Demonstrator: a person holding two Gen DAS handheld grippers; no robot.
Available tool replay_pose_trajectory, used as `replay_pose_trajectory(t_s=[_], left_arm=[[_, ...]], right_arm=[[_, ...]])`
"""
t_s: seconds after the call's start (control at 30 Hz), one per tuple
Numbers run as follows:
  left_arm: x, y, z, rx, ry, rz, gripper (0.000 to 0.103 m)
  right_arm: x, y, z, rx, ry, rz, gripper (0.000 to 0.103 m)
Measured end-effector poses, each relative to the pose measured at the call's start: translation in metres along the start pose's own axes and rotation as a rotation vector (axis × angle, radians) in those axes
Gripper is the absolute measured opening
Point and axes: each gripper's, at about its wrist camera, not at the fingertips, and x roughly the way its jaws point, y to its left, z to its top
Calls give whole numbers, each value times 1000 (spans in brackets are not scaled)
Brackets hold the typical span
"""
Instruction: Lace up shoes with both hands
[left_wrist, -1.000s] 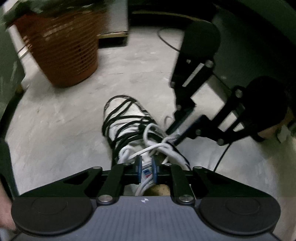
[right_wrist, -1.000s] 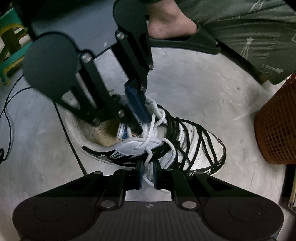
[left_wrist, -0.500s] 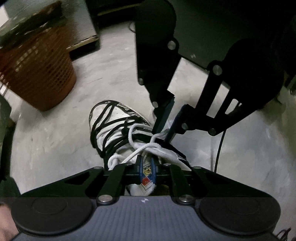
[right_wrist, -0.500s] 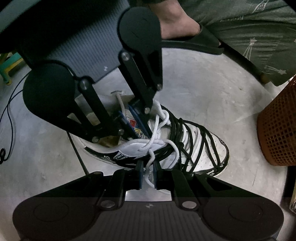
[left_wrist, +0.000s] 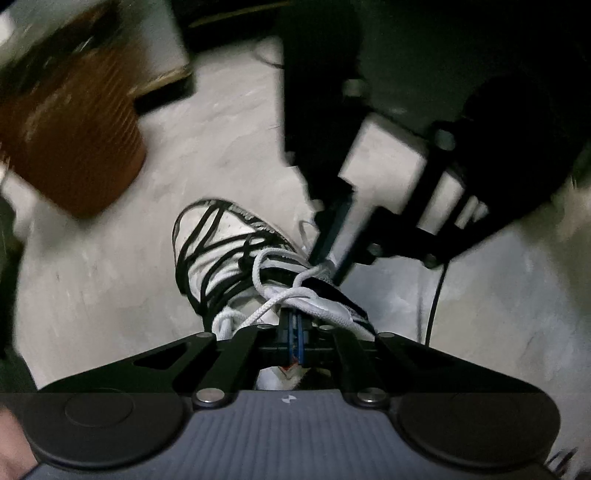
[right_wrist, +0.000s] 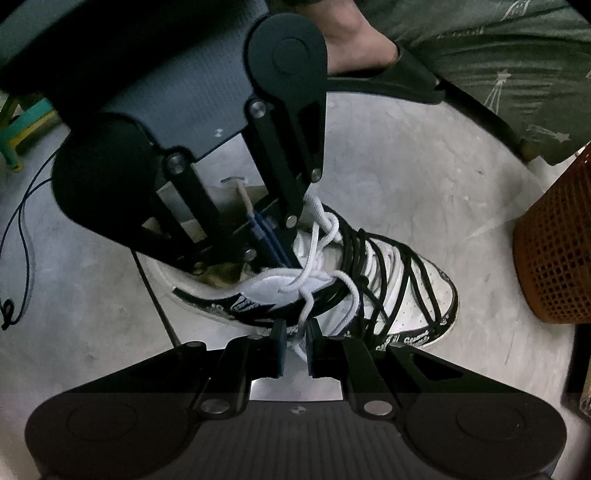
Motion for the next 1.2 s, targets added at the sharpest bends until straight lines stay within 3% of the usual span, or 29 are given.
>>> replay_pose_trajectory(t_s=[0.1,0.27,0.37,0.57,0.7,0.83,1.07,1.2], left_arm=[[0,9,-1,-109,2,-25,2],[-2,8,-2,-114,-1,-28,2],[-5,11,-5,-135,-6,-39,2],[0,12,-4,-108,-12,-25,2],[1,7,-4,-38,-21,-6,3],[-1,2,-4,12,-24,10,3],[-1,-2,-6,61,-22,26,3],[-1,-1,-7,68,-14,26,3]], right_arm=[[-4,-2,2,29,4,10,16],[-13,-32,7,429,-46,64,23],[-11,-39,8,598,-79,100,27],[-2,-45,18,698,-45,114,29],[0,-55,6,852,-18,182,29],[-1,-53,-4,933,-14,178,40],[1,-51,11,906,58,133,44],[5,-54,10,956,65,141,44]])
